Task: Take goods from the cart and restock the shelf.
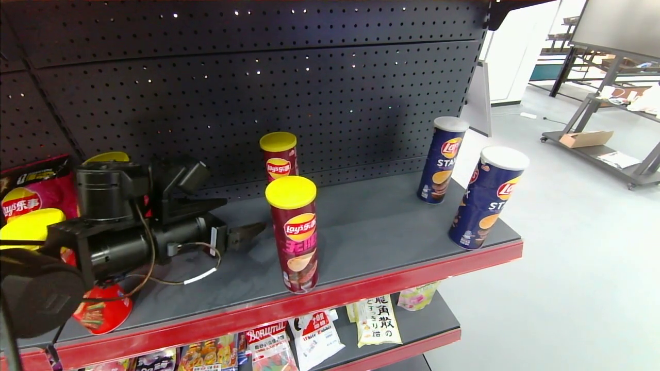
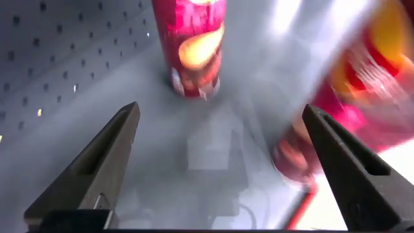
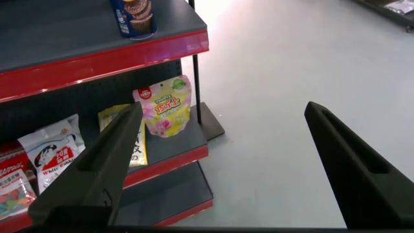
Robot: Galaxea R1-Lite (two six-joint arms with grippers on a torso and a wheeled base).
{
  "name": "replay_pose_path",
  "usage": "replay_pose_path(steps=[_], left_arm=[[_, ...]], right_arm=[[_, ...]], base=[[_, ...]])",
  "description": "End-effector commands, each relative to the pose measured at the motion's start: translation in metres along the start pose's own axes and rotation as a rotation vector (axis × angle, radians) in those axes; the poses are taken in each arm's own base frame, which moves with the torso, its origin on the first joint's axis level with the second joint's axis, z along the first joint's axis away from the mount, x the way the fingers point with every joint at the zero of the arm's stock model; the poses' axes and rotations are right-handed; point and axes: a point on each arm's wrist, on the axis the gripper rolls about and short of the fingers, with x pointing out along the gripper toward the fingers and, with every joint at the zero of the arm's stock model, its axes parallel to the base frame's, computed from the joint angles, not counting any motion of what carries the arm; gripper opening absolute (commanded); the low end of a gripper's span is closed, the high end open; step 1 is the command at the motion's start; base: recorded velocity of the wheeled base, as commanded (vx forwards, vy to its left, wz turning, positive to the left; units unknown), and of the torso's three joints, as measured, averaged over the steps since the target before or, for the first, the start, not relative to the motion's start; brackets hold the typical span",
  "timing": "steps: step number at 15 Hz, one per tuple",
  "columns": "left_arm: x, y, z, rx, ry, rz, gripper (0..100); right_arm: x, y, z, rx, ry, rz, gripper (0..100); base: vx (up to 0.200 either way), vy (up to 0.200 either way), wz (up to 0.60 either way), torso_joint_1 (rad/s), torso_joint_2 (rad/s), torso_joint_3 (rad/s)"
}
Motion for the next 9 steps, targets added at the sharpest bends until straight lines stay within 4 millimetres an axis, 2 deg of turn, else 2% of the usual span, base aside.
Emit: replay_pose_path(steps=[1, 2, 3, 6, 8, 9], left_arm=[[-0.040, -0.014, 0.000, 0.009, -0.031, -0.012, 100], [-0.040, -0.014, 0.000, 0.009, -0.031, -0.012, 100], [-0.080, -0.027, 0.000, 0.018, -0.040, -0.012, 100], [-0.167, -0.054, 0.000, 0.010, -0.039, -0.057, 100], [-0.211, -0.070, -0.014, 0.029, -0.105, -0.034, 100], [-0.234, -0.077, -0.019, 0.047, -0.170, 0.043, 100]], right_arm=[[0.000, 0.000, 0.000, -0.001, 0.001, 0.000, 100], [0.000, 0.000, 0.000, -0.001, 0.001, 0.000, 100], [0.000, 0.000, 0.000, -0.001, 0.002, 0.000, 100], [0.000, 0.000, 0.000, -0.001, 0.001, 0.000, 100], [0.000, 0.000, 0.000, -0.001, 0.001, 0.000, 100], [0.000, 0.000, 0.000, -0.001, 0.001, 0.000, 100]], base=[[0.000, 0.000, 0.00, 0.000, 0.00, 0.000], [0.000, 0.000, 0.00, 0.000, 0.00, 0.000], [0.000, 0.000, 0.00, 0.000, 0.00, 0.000], [0.000, 0.000, 0.00, 0.000, 0.00, 0.000], [0.000, 0.000, 0.00, 0.000, 0.00, 0.000], [0.000, 0.000, 0.00, 0.000, 0.00, 0.000]])
